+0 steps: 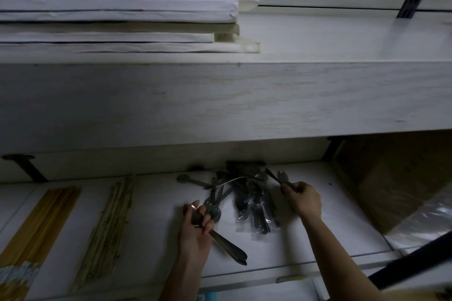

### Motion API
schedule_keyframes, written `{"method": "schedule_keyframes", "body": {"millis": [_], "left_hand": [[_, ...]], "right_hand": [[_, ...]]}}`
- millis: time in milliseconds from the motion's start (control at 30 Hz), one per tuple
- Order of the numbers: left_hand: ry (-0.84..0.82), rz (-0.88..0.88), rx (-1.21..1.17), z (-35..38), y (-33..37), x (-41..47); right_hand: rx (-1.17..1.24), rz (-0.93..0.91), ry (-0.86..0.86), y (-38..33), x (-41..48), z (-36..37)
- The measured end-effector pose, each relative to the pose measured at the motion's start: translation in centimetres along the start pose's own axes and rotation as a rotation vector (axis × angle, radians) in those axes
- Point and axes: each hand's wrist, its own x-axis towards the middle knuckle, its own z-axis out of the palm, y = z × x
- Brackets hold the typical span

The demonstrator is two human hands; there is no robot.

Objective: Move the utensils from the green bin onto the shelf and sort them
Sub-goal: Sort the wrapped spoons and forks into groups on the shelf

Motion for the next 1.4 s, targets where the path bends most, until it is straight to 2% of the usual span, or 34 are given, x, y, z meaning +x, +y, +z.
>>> {"method": "schedule_keyframes", "body": {"millis": [167, 300, 433, 533, 633, 700, 767, 833, 933, 1100, 1233, 1333, 1400], "left_hand": [[0.009, -0.011, 0.015, 0.5, -0.2, -0.4], [0.0, -0.029, 0.019, 0.8, -0.4, -0.7], [-0.003, -0.056, 0.027, 1.3, -0.3, -1.1], [0.011, -0.075, 0.035, 1.6, -0.2, -1.6], [0.024, -0.093, -0.025, 2.0, -0.3, -1.8], [0.043, -0.096, -0.063, 2.0, -0.5, -1.7], [0.028, -0.115, -0.021, 1.8, -0.6, -1.7], [-0.008, -0.177, 0.001, 1.5, -0.6, -2.0], [-0.04, -0.242, -0.036, 1.3, -0.3, -2.6], [-0.039, -0.229, -0.003, 1.1, 0.1, -2.7], [-0.085, -0.196, 0.064, 1.4, 0.0, -3.6], [-0.08, -0.202, 0.066, 1.0, 0.1, -2.9], [-0.021, -0.159, 0.061, 0.7, 0.3, -2.2]], "right_hand": [[0.299, -0.133, 0.222, -2.4, -1.7, -1.9], [0.554, -0.328, 0.354, -4.4, -3.9, -2.9], [0.637, -0.427, 0.293, -5.1, -5.9, -2.6], [0.482, -0.457, 0.167, -5.0, -7.1, -0.9], [0.159, -0.614, 0.067, -5.1, -8.7, 1.4], [-0.029, -0.723, -0.063, -5.3, -10.2, 2.9], [-0.185, -0.777, -0.215, -5.5, -11.8, 4.1], [-0.311, -0.809, -0.257, -5.6, -12.8, 5.3], [-0.403, -0.851, -0.163, -5.5, -13.6, 6.9], [-0.596, -0.842, -0.087, -5.9, -14.2, 8.2], [-0.618, -0.897, -0.026, -6.2, -14.7, 8.7], [-0.528, -0.927, -0.076, -6.0, -14.5, 8.5], [-0.427, -0.868, -0.231, -5.7, -13.8, 7.9]]}}
